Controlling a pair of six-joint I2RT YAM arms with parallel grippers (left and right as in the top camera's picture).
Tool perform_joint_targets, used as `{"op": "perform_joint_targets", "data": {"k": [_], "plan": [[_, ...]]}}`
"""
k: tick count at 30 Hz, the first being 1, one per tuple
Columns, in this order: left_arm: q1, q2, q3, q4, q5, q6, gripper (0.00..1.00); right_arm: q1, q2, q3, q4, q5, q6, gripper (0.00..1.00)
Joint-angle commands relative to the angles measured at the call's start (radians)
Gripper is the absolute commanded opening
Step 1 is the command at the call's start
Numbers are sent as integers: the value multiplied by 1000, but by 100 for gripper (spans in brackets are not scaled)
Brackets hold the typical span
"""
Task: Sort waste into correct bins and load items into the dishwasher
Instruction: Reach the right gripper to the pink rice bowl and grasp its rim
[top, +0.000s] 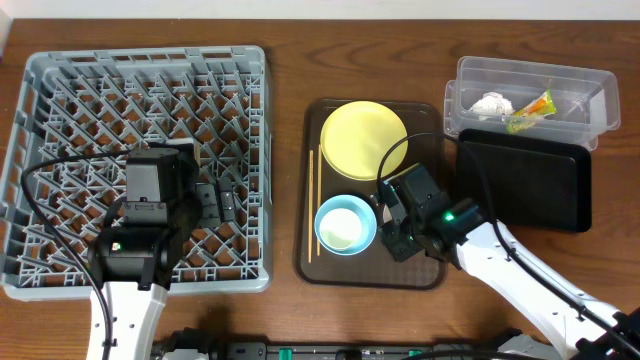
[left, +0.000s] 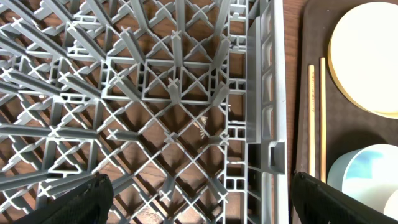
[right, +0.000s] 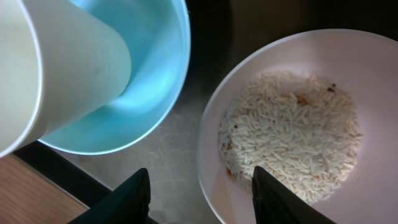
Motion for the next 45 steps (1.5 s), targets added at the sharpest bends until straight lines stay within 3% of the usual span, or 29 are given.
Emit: {"op": "perform_joint_targets", "data": {"k": [1,6,17,29,37,45], "plan": [[-3,0,18,-6,2,-6,93,13,31,-12,3,38,35,50],[-3,0,18,-17,2,-6,93,13,76,-12,10,34,36,51],[-3,0,18,-17,2,-6,93,13,84,-14,43,35,84,36],[-3,0,18,-18,2,-6,93,13,84,-40,48,35,84,31],[-3,0,18,-18,2,-6,93,13,84,-42,47,35,84,12],[-3,0,18,-18,2,-6,93,13,84,-42,58,103,74,6]]}}
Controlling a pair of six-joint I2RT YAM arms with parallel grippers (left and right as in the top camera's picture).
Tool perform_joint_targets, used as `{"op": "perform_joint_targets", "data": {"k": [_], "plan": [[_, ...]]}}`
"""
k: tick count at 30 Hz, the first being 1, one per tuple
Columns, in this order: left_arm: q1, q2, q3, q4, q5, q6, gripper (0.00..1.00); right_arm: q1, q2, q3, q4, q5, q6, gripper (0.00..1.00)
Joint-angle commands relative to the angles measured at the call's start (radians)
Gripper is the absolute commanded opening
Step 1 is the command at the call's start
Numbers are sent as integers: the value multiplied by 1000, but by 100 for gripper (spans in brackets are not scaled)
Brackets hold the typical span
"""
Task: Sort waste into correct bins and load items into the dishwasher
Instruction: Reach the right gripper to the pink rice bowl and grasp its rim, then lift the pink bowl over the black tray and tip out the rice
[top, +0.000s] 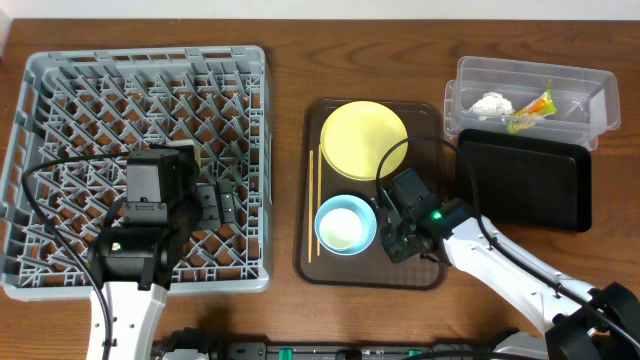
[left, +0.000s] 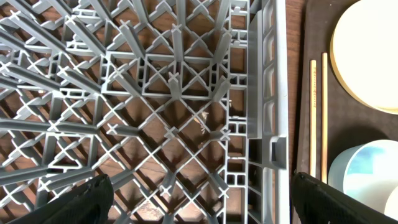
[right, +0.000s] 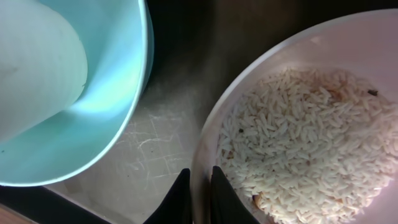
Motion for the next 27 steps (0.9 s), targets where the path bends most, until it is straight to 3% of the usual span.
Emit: {"op": "perform_joint_targets", "data": {"k": [1,10,18,27], "plan": [[-3,0,18,-2,2,-6,93,10,3,-8,11,58,-13,6],[-3,0,18,-2,2,-6,93,9,3,62,56,97,-13,1],[-3,0,18,-2,2,-6,93,-6,3,237,-21,117,-13,1],[-3,0,18,-2,2,-6,93,-161,3,474,-143,89,-13,1]]}}
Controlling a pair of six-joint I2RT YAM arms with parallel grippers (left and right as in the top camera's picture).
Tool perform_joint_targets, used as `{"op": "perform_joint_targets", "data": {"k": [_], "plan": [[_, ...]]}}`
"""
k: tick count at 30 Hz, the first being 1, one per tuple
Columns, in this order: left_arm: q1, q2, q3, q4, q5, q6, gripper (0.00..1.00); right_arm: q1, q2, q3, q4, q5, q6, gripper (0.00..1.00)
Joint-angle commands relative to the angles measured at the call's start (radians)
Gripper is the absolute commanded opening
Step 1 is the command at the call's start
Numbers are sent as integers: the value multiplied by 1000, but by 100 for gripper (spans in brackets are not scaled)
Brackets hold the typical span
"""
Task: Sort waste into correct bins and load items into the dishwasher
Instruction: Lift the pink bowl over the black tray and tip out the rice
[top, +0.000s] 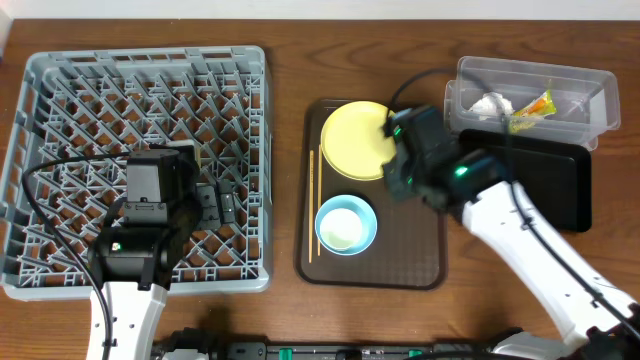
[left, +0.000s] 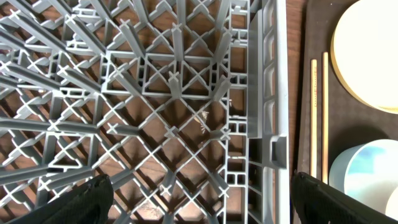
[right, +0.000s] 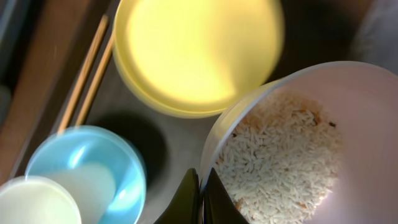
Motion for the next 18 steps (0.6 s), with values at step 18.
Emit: {"op": "perform_joint_targets", "data": {"k": [18], "plan": [[-3,0,18,0,2,-6,93,-617,2,-11,18,-637,21,1]]}}
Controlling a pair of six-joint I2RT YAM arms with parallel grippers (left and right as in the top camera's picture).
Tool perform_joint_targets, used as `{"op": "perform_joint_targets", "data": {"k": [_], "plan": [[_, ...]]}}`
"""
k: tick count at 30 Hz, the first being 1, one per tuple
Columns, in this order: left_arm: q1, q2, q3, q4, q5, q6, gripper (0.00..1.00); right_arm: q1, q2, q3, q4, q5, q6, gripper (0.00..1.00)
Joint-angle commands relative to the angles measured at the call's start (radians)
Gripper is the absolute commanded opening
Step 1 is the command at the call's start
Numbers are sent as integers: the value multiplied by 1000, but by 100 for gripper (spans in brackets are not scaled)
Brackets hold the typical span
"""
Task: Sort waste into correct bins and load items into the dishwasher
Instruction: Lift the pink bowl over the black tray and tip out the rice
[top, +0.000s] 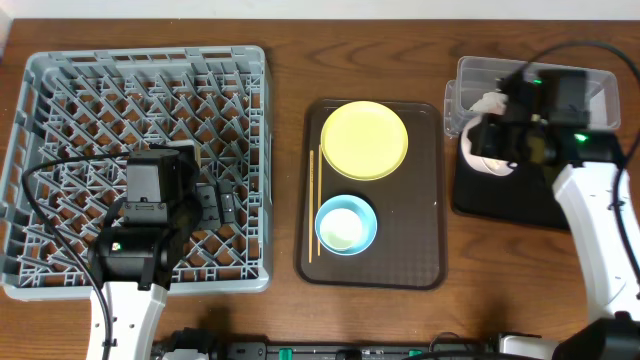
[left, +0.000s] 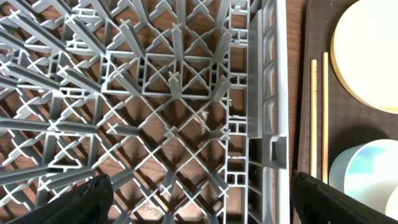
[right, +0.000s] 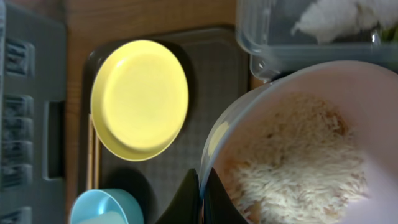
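Note:
My right gripper (right: 200, 186) is shut on the rim of a pale pink bowl of rice (right: 292, 155). Seen from overhead, the bowl (top: 490, 146) hangs tilted over the left end of the black bin (top: 540, 195), beside the clear bin (top: 580, 85). On the brown tray (top: 425, 230) lie a yellow plate (top: 364, 140), a blue bowl (top: 345, 225) with a cream cup in it, and chopsticks (top: 312, 205). My left gripper (left: 199, 208) stands open over the grey dish rack (top: 60, 80), nothing between its fingers (left: 81, 199).
The clear bin (right: 317, 31) holds crumpled white paper and a coloured wrapper. The rack's right wall (left: 267, 93) runs close to the tray's left edge. Wooden table (top: 290, 50) shows around everything.
My right gripper has carried the rice bowl from above the yellow plate on the tray to the right, over the black bin. The left arm has not moved.
First my right gripper was open at the rice bowl on the tray's right side, beside the blue bowl. Then it was shut on the bowl's rim. After that it held the bowl up near the yellow plate, and now holds it over the black bin.

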Motion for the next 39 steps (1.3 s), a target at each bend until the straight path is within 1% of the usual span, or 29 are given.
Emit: {"op": "perform_joint_targets", "data": {"k": [1,6,10,12,18,21,25,33,34,39], "plan": [[-3,0,18,0,2,-6,93,-94,2,-75,32,-237,-27,1],[-3,0,18,0,2,-6,93,-235,1,-209,163,-462,-52,1],[-3,0,18,0,2,-6,93,-333,2,-283,255,-623,-51,1],[-3,0,18,0,2,-6,93,-375,2,-314,288,-666,-50,1],[-3,0,18,0,2,-6,93,-478,26,-356,327,-703,-13,1],[-3,0,18,-1,2,-6,93,-521,61,-356,364,-805,-11,1],[-3,0,18,-2,2,-6,93,-564,115,-356,411,-858,79,1],[-3,0,18,-5,2,-6,93,-603,214,-356,510,-928,198,1],[-3,0,18,-5,2,-6,93,-607,226,-356,528,-929,232,1],[-3,0,18,-5,2,-6,93,-614,245,-356,616,-929,315,1]]}}
